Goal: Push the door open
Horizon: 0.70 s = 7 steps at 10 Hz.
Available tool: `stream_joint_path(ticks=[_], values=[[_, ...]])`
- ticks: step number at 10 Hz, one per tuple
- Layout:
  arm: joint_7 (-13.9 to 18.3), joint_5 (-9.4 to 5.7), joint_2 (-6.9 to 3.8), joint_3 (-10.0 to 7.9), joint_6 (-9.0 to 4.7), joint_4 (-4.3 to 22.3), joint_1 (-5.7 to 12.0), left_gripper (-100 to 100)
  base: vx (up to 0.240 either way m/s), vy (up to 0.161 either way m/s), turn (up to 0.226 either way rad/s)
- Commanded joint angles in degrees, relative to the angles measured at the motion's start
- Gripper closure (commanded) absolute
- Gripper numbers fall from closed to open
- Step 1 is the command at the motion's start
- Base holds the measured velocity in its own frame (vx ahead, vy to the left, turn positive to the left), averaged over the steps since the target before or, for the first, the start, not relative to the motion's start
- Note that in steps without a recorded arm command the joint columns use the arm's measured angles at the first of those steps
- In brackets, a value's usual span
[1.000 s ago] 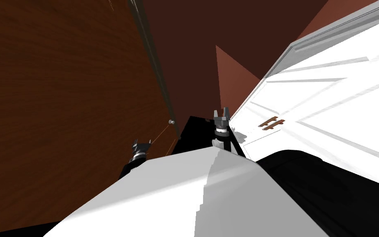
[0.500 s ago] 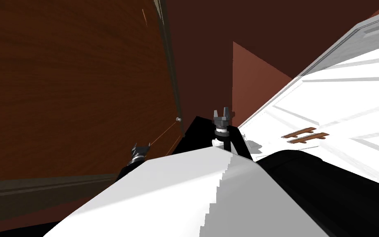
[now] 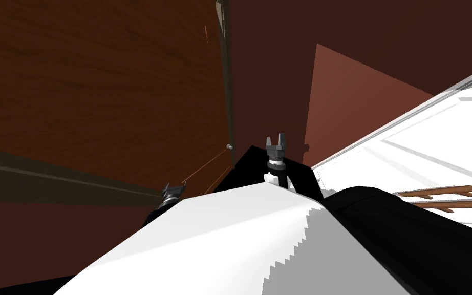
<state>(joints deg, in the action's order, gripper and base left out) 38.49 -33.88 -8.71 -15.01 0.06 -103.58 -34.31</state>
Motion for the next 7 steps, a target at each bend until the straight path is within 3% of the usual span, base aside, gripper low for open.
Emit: stream_joint_path(ticks=[1, 7], values=[[1.58, -1.64, -0.41, -0.55, 1.14, 1.11, -0.5, -100, -0.052, -0.008, 0.348], [6.61, -7.16, -0.9, -3.02, 5.72, 4.94, -1.39, -100, -0.055, -0.002, 0.34]])
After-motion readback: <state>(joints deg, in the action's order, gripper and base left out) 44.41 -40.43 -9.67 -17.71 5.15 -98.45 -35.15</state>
